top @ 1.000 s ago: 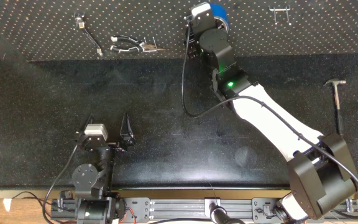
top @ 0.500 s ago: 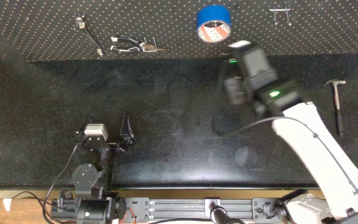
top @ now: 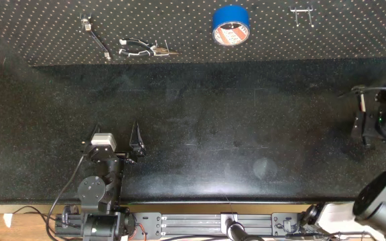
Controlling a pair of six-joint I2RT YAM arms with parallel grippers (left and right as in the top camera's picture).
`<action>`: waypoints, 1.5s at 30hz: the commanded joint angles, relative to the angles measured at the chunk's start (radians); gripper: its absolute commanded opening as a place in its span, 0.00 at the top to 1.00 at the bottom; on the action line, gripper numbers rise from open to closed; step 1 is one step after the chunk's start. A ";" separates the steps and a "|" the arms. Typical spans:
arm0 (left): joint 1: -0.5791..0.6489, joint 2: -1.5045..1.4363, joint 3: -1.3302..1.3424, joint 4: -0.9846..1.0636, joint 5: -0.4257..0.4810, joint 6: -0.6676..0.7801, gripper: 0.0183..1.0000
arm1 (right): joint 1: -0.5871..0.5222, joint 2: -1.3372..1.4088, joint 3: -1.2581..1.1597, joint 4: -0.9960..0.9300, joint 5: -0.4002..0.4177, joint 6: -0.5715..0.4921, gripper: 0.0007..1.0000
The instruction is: Place Tools Onto Pegboard
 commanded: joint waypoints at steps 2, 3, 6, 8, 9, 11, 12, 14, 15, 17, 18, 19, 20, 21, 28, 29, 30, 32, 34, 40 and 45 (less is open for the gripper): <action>-0.004 -0.008 -0.002 -0.006 -0.014 -0.013 0.00 | -0.003 0.085 -0.005 0.072 -0.068 -0.126 0.01; -0.004 -0.008 -0.002 -0.006 -0.014 -0.013 0.00 | -0.003 0.092 -0.005 0.080 -0.070 -0.126 0.01; -0.004 -0.008 -0.002 -0.006 -0.014 -0.013 0.00 | -0.003 0.121 -0.005 0.096 -0.116 -0.189 0.01; -0.004 -0.008 -0.002 -0.006 -0.014 -0.013 0.00 | -0.003 0.132 -0.005 0.111 -0.116 -0.192 0.01; -0.004 -0.008 -0.002 -0.006 -0.014 -0.013 0.00 | -0.003 0.138 -0.005 0.115 -0.116 -0.193 0.05; -0.004 -0.008 -0.002 -0.006 -0.014 -0.013 0.00 | -0.003 0.146 -0.005 0.126 -0.116 -0.193 0.27; -0.004 -0.008 -0.002 -0.006 -0.014 -0.013 0.00 | -0.003 0.149 -0.005 0.129 -0.116 -0.193 0.37; -0.004 -0.008 -0.002 -0.006 -0.014 -0.013 0.01 | -0.003 0.165 -0.005 0.134 -0.116 -0.193 0.41; -0.004 -0.008 -0.002 -0.006 -0.014 -0.013 0.00 | -0.003 0.177 -0.005 0.136 -0.116 -0.192 0.56; -0.004 -0.008 -0.002 -0.006 -0.014 -0.013 0.00 | -0.003 0.183 -0.005 0.137 -0.116 -0.192 0.77; -0.004 -0.008 -0.002 -0.006 -0.014 -0.013 0.00 | -0.003 0.183 -0.005 0.137 -0.116 -0.192 0.90; -0.004 -0.008 -0.002 -0.006 -0.014 -0.013 0.00 | -0.003 0.183 -0.005 0.137 -0.116 -0.192 0.92; -0.004 -0.008 -0.002 -0.006 -0.014 -0.013 0.00 | -0.003 0.182 -0.005 0.141 -0.119 -0.192 0.92; -0.004 -0.008 -0.002 -0.006 -0.014 -0.013 0.00 | -0.003 0.159 -0.005 0.153 -0.166 -0.192 0.92; -0.004 -0.008 -0.002 -0.006 -0.014 -0.013 0.00 | 0.104 -0.362 -0.005 0.365 -0.531 0.045 0.93; -0.004 -0.008 -0.002 -0.006 -0.014 -0.013 0.00 | 0.156 -0.412 -0.005 0.387 -0.530 0.071 0.93; -0.004 -0.008 -0.002 -0.006 -0.014 -0.013 0.00 | 0.224 -0.454 -0.005 0.410 -0.526 0.089 0.92; -0.004 -0.008 -0.002 -0.006 -0.014 -0.013 0.00 | 0.397 -0.498 -0.005 0.455 -0.446 0.148 0.93; -0.004 -0.008 -0.002 -0.006 -0.014 -0.013 0.00 | 0.500 -0.469 -0.005 0.454 -0.349 0.195 0.93; -0.004 -0.008 -0.002 -0.006 -0.014 -0.013 0.00 | 0.529 -0.296 -0.005 0.470 -0.339 0.195 0.93; -0.004 -0.008 -0.002 -0.006 -0.014 -0.013 0.00 | 0.546 -0.210 -0.005 0.560 -0.338 0.195 0.93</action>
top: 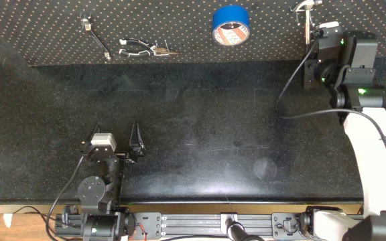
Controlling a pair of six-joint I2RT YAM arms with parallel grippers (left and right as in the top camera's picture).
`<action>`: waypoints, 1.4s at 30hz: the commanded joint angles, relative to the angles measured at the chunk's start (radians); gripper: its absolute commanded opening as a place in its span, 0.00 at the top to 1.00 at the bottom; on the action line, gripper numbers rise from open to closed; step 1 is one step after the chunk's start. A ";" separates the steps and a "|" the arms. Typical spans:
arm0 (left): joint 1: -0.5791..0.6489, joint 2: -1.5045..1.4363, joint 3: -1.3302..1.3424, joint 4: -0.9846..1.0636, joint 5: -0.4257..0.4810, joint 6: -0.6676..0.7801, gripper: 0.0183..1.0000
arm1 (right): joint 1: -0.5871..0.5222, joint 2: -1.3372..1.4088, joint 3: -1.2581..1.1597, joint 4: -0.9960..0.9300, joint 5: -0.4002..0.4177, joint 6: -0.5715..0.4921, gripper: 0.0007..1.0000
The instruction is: Place Tools Onto Pegboard
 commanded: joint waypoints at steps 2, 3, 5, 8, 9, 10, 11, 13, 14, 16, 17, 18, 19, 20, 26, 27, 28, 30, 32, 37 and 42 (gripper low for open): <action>-0.004 -0.008 -0.002 -0.006 -0.014 -0.013 0.00 | 0.018 0.054 0.001 0.054 0.014 0.018 0.75; -0.004 -0.008 -0.002 -0.006 -0.014 -0.013 0.00 | 0.018 0.052 0.001 0.048 0.013 0.019 0.51; -0.004 -0.008 -0.002 -0.006 -0.014 -0.013 0.00 | 0.018 0.011 0.001 -0.011 0.013 0.019 0.14; -0.004 -0.008 -0.002 -0.006 -0.014 -0.013 0.00 | 0.018 -0.143 -0.078 -0.061 0.040 0.018 0.01; -0.004 -0.008 -0.002 -0.006 -0.014 -0.013 0.00 | 0.017 -0.256 -0.197 -0.036 0.043 0.018 0.01; -0.004 -0.008 -0.002 -0.006 -0.014 -0.013 0.00 | 0.016 -0.324 -0.278 -0.015 0.043 0.018 0.01; -0.004 -0.008 -0.002 -0.006 -0.014 -0.013 0.00 | 0.012 -0.380 -0.348 0.011 0.043 0.018 0.01; -0.004 -0.008 -0.002 -0.006 -0.014 -0.013 0.00 | 0.006 -0.639 -0.642 0.195 0.037 0.019 0.01; -0.004 -0.008 -0.002 -0.006 -0.014 -0.013 0.00 | 0.007 -0.725 -0.726 0.283 0.018 0.019 0.01; -0.004 -0.008 -0.002 -0.006 -0.014 -0.013 0.00 | 0.007 -0.910 -0.905 0.472 -0.003 0.019 0.01; -0.004 -0.008 -0.002 -0.006 -0.014 -0.013 0.00 | 0.007 -0.976 -0.967 0.534 -0.003 0.019 0.01; -0.004 -0.008 -0.002 -0.006 -0.014 -0.013 0.00 | 0.007 -1.039 -1.022 0.583 -0.002 0.019 0.01; -0.004 -0.008 -0.002 -0.006 -0.014 -0.013 0.00 | 0.007 -1.073 -1.048 0.602 -0.002 0.019 0.01; -0.004 -0.008 -0.002 -0.006 -0.014 -0.013 0.00 | 0.007 -1.102 -1.069 0.610 -0.003 0.019 0.01; -0.004 -0.008 -0.002 -0.006 -0.014 -0.013 0.00 | 0.007 -1.280 -1.092 0.523 0.026 0.072 0.01; -0.004 -0.008 -0.002 -0.006 -0.014 -0.013 0.00 | 0.007 -1.316 -1.092 0.486 0.038 0.098 0.01; -0.004 -0.008 -0.002 -0.006 -0.014 -0.013 0.00 | 0.007 -1.394 -1.092 0.392 0.065 0.156 0.01; -0.004 -0.008 -0.002 -0.006 -0.014 -0.013 0.00 | 0.014 -1.406 -1.092 0.385 0.069 0.179 0.01; -0.004 -0.008 -0.002 -0.006 -0.014 -0.013 0.00 | 0.020 -1.408 -1.092 0.385 0.069 0.179 0.01; -0.004 -0.008 -0.002 -0.006 -0.014 -0.013 0.00 | 0.023 -1.405 -1.092 0.385 0.069 0.179 0.01; -0.004 -0.008 -0.002 -0.006 -0.014 -0.013 0.00 | 0.023 -1.405 -1.092 0.385 0.069 0.179 0.01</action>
